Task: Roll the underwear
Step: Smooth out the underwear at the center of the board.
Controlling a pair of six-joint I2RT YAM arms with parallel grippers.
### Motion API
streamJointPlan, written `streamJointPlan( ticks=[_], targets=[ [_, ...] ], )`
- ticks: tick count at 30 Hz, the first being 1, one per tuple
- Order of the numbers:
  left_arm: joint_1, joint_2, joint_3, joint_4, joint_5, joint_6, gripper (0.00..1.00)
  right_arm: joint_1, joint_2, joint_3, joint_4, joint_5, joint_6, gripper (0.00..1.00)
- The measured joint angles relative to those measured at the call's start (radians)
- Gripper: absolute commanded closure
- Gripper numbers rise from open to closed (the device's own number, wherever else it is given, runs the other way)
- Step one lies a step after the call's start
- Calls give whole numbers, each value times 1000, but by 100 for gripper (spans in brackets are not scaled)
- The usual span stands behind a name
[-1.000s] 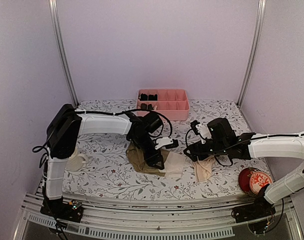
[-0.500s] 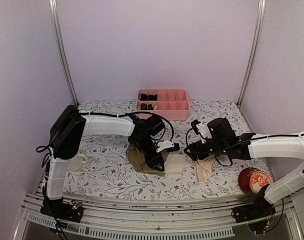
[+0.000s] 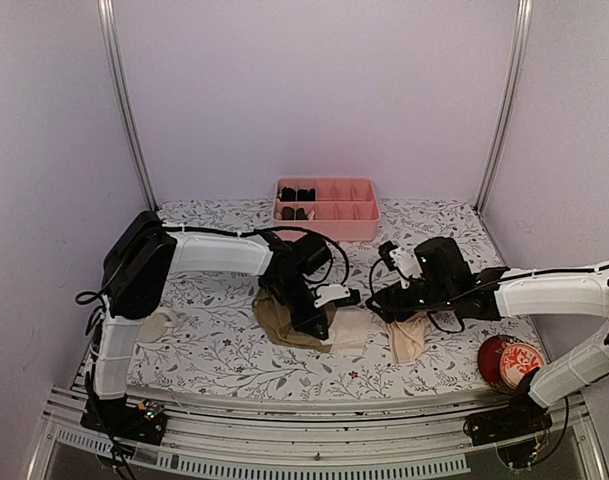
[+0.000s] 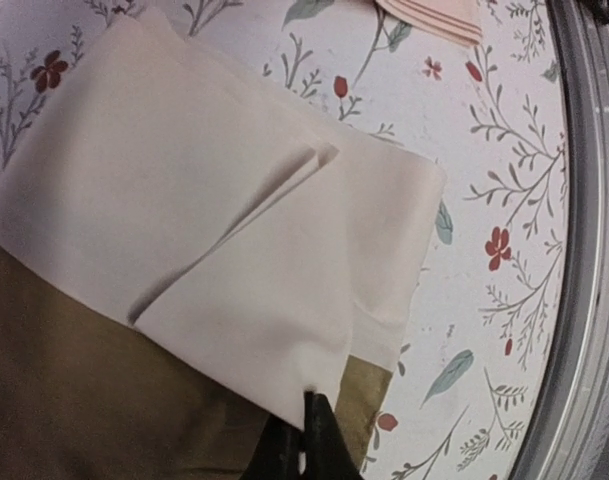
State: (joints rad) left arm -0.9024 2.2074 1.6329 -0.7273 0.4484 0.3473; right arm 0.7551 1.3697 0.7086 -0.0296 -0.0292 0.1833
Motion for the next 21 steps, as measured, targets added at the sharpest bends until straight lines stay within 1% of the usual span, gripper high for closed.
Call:
streamJointPlan(
  ticks=[4, 11, 16, 21],
  targets=[
    [-1, -9, -34, 51, -14, 21, 100, -1, 10, -23, 44, -96, -31, 35],
    [-5, -131, -203, 188, -69, 97, 100, -2, 24, -56, 113, -265, -86, 34],
    [-23, -256, -317, 309, -113, 171, 100, -2, 18, -80, 175, -344, -110, 31],
    [-48, -307, -344, 385, -152, 231, 100, -2, 20, -90, 225, -396, -129, 26]
  ],
)
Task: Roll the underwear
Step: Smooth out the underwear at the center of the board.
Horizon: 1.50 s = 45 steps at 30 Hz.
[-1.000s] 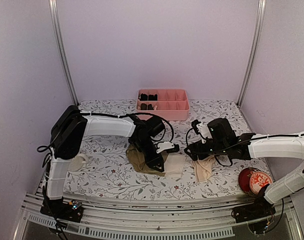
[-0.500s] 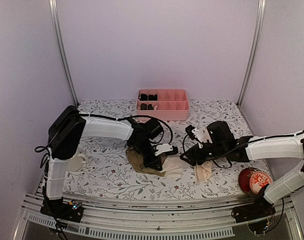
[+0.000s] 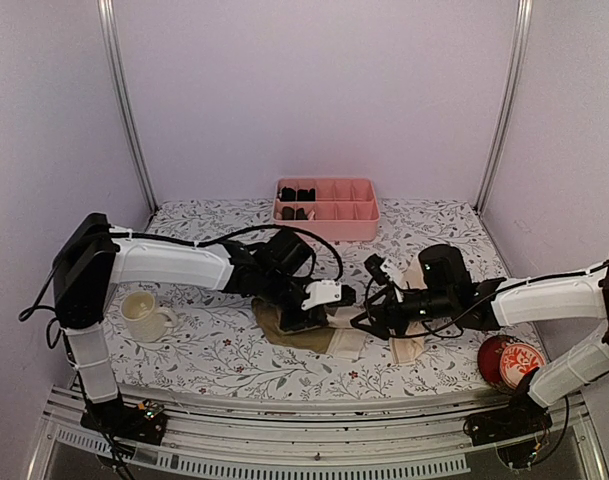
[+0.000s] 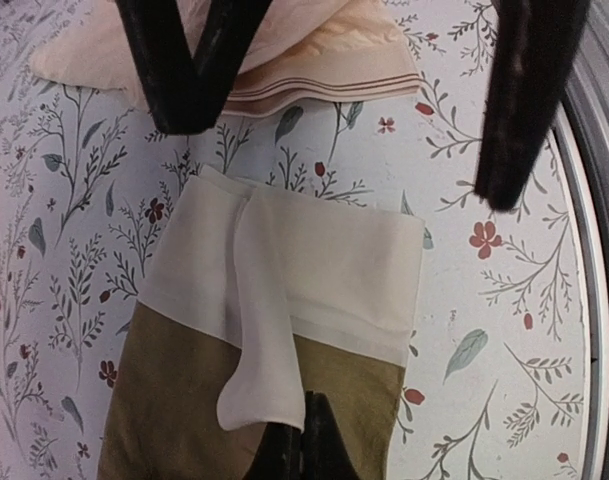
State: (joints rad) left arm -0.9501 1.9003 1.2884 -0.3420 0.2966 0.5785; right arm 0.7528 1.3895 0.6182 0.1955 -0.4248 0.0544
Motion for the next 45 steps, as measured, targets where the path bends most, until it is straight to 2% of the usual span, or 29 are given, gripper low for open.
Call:
streamJointPlan(
  ticks=[4, 9, 10, 14, 16, 19, 22, 26, 29, 33, 37, 41, 45],
  targets=[
    [-16, 0, -26, 30, -34, 32, 100, 0, 46, 0, 41, -50, -14, 22],
    [-26, 0, -48, 45, -56, 58, 94, 0, 92, 0, 51, -79, -29, 13],
    [-28, -3, -58, 55, -62, 64, 90, 0, 93, 0, 51, -76, -29, 11],
    [-50, -21, -116, 78, -89, 97, 54, -1, 83, 5, 42, -51, -25, 6],
    [-70, -23, -129, 74, -94, 101, 40, -1, 52, 5, 27, -35, -21, 6],
    [-90, -26, -138, 64, -83, 111, 30, -1, -10, 2, 7, -20, -19, 6],
    [-97, -45, -154, 46, -32, 110, 23, -1, -55, 2, 8, -8, -17, 5],
    [-84, -123, -173, 24, 47, 102, 16, 0, -54, 3, -1, 5, -18, 6],
    [-43, -201, -177, 39, 98, 71, 6, 16, -27, 12, -18, 29, -24, 6],
    [96, -318, -241, 124, 107, 11, 3, 71, 34, 67, -74, 99, -60, 8],
    [234, -374, -341, 246, 37, -45, 2, 126, 130, 187, -153, 175, -92, 9],
    [253, -343, -398, 315, -51, -90, 2, 177, 262, 358, -255, 293, -107, 14],
    [253, -269, -398, 359, -139, -122, 1, 218, 396, 510, -375, 373, -97, 14]
  ],
)
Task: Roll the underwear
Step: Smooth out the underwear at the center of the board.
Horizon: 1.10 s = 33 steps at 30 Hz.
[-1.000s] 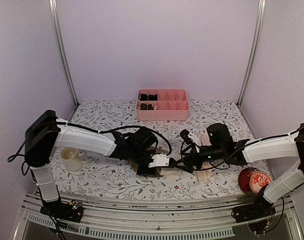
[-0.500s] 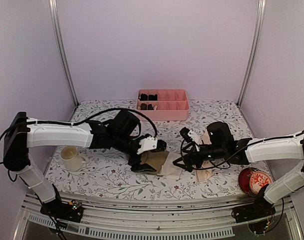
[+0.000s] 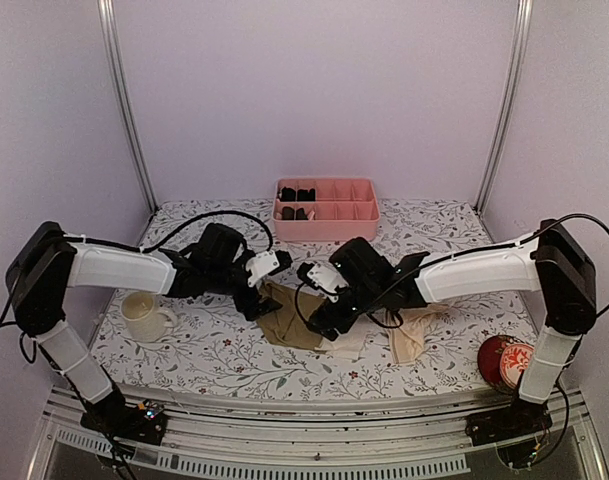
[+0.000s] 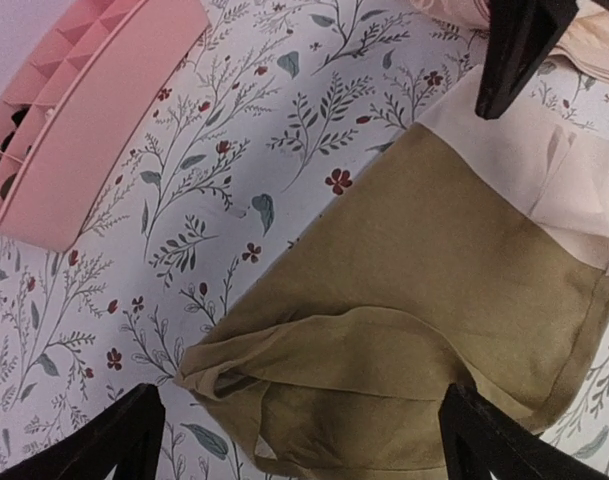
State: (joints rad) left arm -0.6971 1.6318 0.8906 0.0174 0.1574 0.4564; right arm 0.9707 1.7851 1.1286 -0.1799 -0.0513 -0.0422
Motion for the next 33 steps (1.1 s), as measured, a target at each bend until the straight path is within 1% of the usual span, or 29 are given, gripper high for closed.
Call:
streamJointPlan(
  ticks=[2, 7, 9, 11, 15, 19, 20, 23, 25, 28, 33],
  targets=[
    [2, 34, 1, 7, -38, -12, 1, 24, 39, 41, -56, 33, 4, 14],
    [10, 68, 0, 23, -95, -25, 2, 114, 55, 50, -167, 76, -24, 15],
    [17, 72, 2, 31, -111, -28, 2, 142, 55, 51, -193, 95, -44, 17],
    [28, 82, 6, 35, -125, -32, 2, 164, 55, 51, -219, 123, -65, 20],
    [47, 109, 11, 45, -143, -39, 2, 167, 55, 51, -246, 198, -94, 25],
    [50, 123, 12, 44, -143, -40, 2, 161, 54, 51, -261, 241, -124, 25],
    [50, 124, 12, 44, -143, -40, 2, 160, 54, 51, -264, 235, -135, 24],
    [50, 124, 12, 44, -139, -39, 2, 156, 54, 51, -269, 178, -185, 15],
    [50, 124, 12, 44, -135, -39, 2, 154, 54, 55, -280, 127, -237, 12],
    [50, 124, 12, 44, -125, -39, 2, 142, 54, 99, -312, 37, -321, 11],
    [50, 123, 12, 39, -93, -40, 1, 109, 56, 186, -326, -66, -420, 10]
  ],
)
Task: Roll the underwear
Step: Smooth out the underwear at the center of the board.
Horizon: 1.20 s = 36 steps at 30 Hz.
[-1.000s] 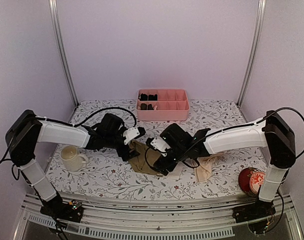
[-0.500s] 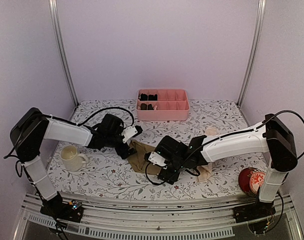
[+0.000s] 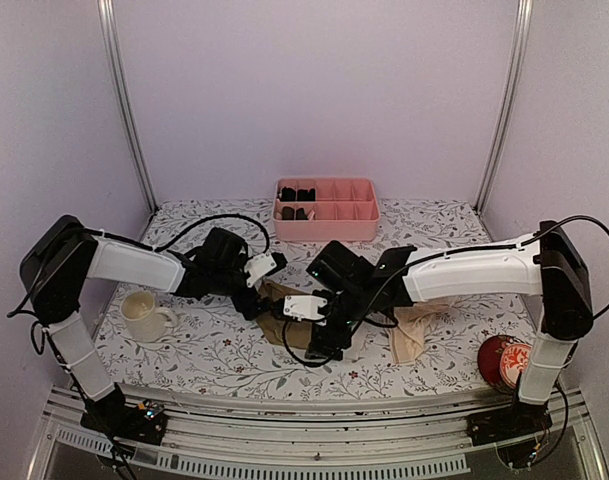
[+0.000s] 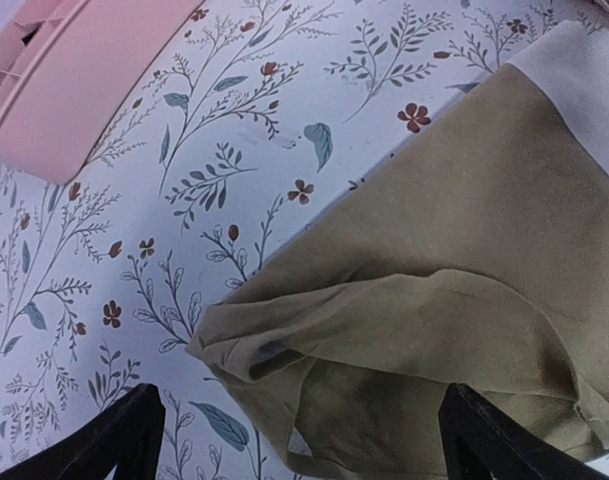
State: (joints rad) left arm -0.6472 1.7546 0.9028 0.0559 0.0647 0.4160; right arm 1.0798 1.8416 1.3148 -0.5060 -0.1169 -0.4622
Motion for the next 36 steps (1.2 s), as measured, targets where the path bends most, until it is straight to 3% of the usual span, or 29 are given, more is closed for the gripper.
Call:
streamJointPlan(
  ticks=[10, 17, 27, 36],
  targets=[
    [-22, -8, 38, -45, 76, -5, 1, -14, 117, 72, -90, -81, -56, 15],
    [-97, 50, 83, -108, 79, 29, 2, -14, 119, 72, -146, -103, -35, 21],
    [-120, 110, 108, -161, 51, 51, 2, -4, 126, 65, -186, -113, -5, 22],
    [-121, 111, 108, -161, 45, 55, 2, 20, 131, 64, -230, -88, 11, 37]
  ],
)
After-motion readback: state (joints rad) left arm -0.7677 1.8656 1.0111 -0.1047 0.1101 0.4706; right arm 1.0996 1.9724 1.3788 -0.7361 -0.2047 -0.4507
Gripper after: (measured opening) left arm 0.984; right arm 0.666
